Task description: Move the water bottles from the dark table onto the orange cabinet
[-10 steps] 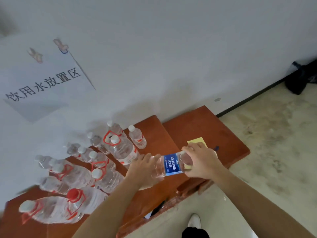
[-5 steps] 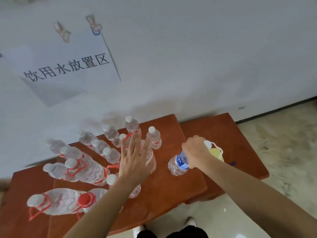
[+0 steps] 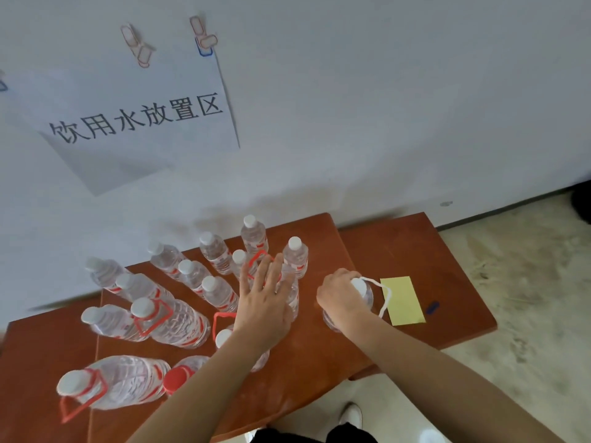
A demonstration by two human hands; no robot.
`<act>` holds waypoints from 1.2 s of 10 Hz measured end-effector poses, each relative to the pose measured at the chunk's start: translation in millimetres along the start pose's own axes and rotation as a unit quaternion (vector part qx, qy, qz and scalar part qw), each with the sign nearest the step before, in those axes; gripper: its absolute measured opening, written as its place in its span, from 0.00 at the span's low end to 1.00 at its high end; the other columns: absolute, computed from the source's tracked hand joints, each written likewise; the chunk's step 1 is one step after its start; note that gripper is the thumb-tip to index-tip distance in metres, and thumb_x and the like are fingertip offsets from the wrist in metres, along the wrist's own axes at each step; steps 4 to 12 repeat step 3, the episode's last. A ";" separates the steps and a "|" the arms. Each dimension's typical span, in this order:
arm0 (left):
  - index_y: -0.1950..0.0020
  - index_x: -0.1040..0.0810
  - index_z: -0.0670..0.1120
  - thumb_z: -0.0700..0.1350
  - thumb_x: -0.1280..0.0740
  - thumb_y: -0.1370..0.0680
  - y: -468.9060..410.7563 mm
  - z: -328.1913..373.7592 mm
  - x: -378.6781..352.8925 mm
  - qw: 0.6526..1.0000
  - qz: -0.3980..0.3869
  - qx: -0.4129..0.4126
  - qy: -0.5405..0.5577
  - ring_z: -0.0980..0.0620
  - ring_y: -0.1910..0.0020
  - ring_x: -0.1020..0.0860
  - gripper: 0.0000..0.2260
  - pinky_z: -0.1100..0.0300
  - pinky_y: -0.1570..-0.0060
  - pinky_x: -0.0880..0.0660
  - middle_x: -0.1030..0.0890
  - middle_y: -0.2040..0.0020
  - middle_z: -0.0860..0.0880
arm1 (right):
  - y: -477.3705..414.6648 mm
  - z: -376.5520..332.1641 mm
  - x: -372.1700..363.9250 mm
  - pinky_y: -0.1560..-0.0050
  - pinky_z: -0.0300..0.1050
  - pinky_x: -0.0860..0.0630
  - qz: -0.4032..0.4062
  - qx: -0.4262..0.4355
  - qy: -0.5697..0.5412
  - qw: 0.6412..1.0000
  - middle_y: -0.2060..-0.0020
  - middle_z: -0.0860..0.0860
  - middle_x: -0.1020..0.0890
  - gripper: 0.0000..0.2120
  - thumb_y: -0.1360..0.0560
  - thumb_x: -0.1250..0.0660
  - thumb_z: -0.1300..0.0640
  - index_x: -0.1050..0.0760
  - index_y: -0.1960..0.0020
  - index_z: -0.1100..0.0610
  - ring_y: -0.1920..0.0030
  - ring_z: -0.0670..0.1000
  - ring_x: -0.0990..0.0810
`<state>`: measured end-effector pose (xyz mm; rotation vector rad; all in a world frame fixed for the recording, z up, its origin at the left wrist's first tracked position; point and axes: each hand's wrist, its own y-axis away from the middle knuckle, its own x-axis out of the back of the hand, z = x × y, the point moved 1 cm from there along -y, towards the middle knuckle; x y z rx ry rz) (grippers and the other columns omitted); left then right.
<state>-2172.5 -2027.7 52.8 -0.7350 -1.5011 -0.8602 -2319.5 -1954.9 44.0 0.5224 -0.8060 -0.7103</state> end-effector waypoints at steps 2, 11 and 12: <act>0.22 0.38 0.55 0.53 0.41 0.21 0.2 -1.4 5.3 1.000 -0.004 0.001 0.000 0.39 0.20 0.57 0.26 0.32 0.26 0.62 0.52 0.18 0.44 | 12.0 19.7 -14.9 0.48 0.56 0.23 0.143 0.015 -0.132 0.981 0.49 0.57 0.19 0.19 0.23 0.30 0.45 0.23 0.40 0.58 0.49 0.59 0.20; 0.21 0.44 0.56 0.50 0.42 0.19 5.6 0.2 5.0 1.000 -0.021 -0.011 -0.010 0.40 0.21 0.64 0.26 0.33 0.28 0.69 0.60 0.18 0.45 | 31.1 36.1 -12.9 0.52 0.50 0.29 0.228 0.014 -0.285 0.931 0.48 0.52 0.20 0.25 0.22 0.36 0.34 0.25 0.37 0.53 0.49 0.54 0.22; 0.21 0.44 0.56 0.50 0.42 0.19 5.6 0.2 5.0 1.000 -0.021 -0.011 -0.010 0.40 0.21 0.64 0.26 0.33 0.28 0.69 0.60 0.18 0.45 | 31.1 36.1 -12.9 0.52 0.50 0.29 0.228 0.014 -0.285 0.931 0.48 0.52 0.20 0.25 0.22 0.36 0.34 0.25 0.37 0.53 0.49 0.54 0.22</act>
